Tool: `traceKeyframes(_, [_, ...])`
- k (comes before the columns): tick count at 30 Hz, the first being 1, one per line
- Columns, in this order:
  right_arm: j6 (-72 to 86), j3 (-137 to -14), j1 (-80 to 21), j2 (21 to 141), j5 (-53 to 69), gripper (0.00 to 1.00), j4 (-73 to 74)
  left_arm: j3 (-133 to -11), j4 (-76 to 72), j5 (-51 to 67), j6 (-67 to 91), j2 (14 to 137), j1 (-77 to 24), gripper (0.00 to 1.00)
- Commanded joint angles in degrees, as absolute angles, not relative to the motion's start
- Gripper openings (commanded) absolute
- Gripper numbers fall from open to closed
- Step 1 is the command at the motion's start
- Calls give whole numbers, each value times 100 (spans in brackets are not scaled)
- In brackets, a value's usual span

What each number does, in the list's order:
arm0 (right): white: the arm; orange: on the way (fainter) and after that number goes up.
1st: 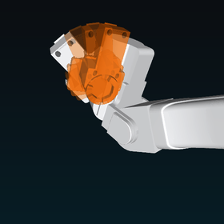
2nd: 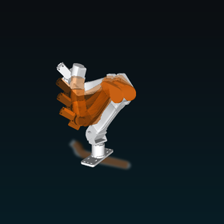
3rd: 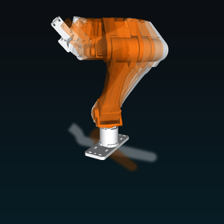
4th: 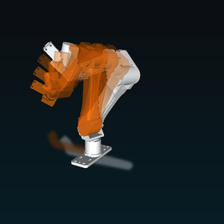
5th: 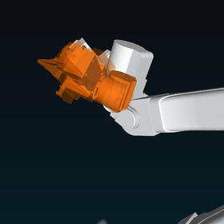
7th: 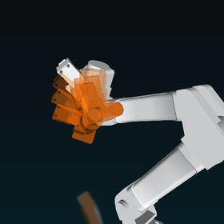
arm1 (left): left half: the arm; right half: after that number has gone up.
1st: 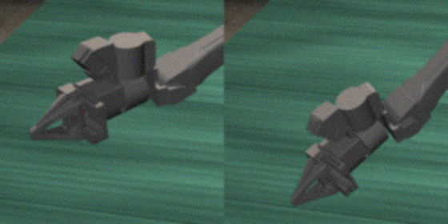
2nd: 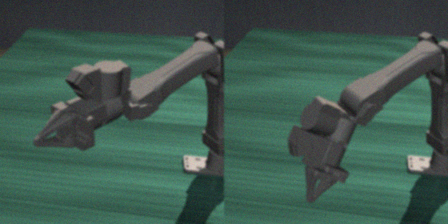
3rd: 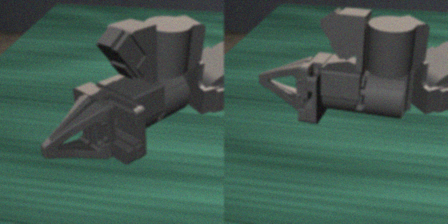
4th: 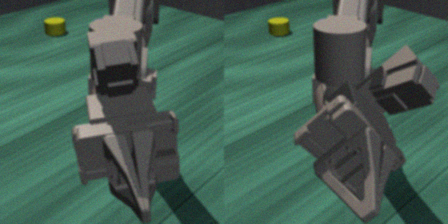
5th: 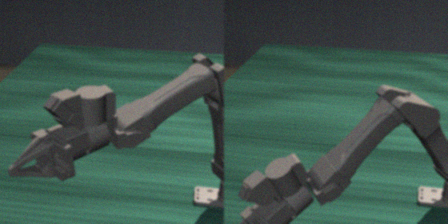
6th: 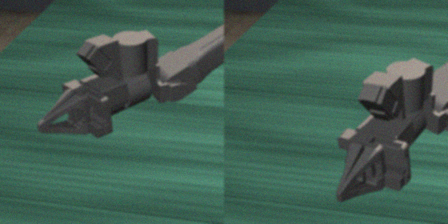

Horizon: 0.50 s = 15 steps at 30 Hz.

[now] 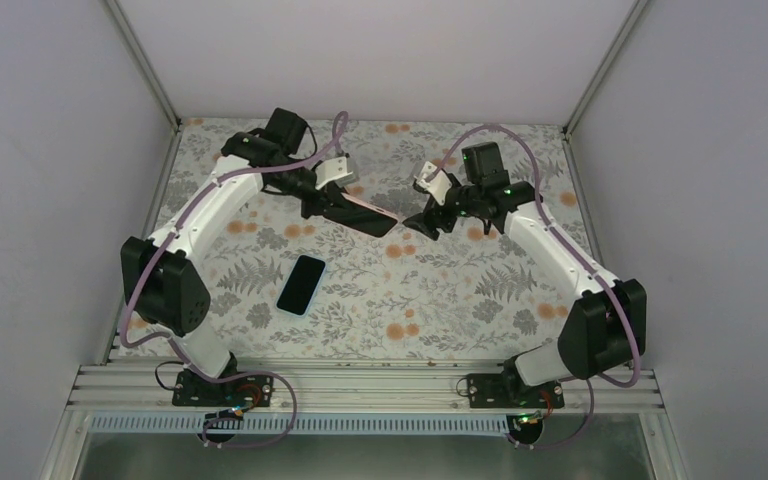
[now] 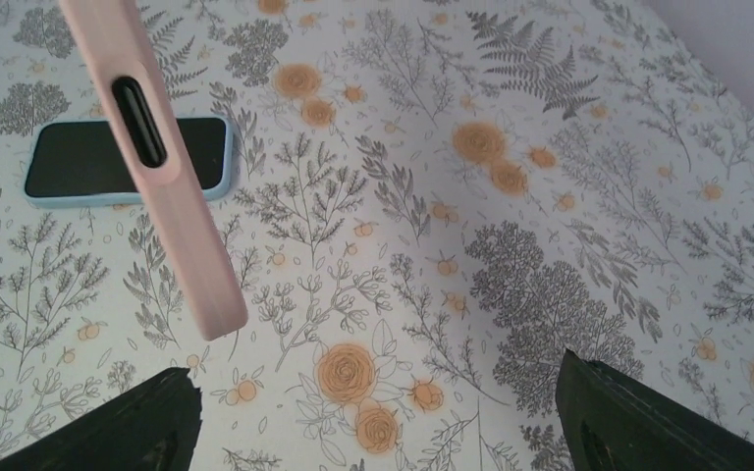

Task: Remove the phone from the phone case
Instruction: Remove the phone case from the phone.

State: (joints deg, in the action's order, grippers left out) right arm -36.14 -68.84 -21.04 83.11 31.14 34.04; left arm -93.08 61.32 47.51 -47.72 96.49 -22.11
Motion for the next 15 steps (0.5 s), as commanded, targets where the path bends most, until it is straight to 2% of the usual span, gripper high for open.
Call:
traceKeyframes(1, [-3460,-7103,-2033,8314,3456,92,3198,-9361,5674,4883,-4660,9591,-2187,2])
traceKeyframes(15, [-3245,-7136,-2030,8536,3249,91,2963,-9418,5628,4948,-4577,9672,-2204,2])
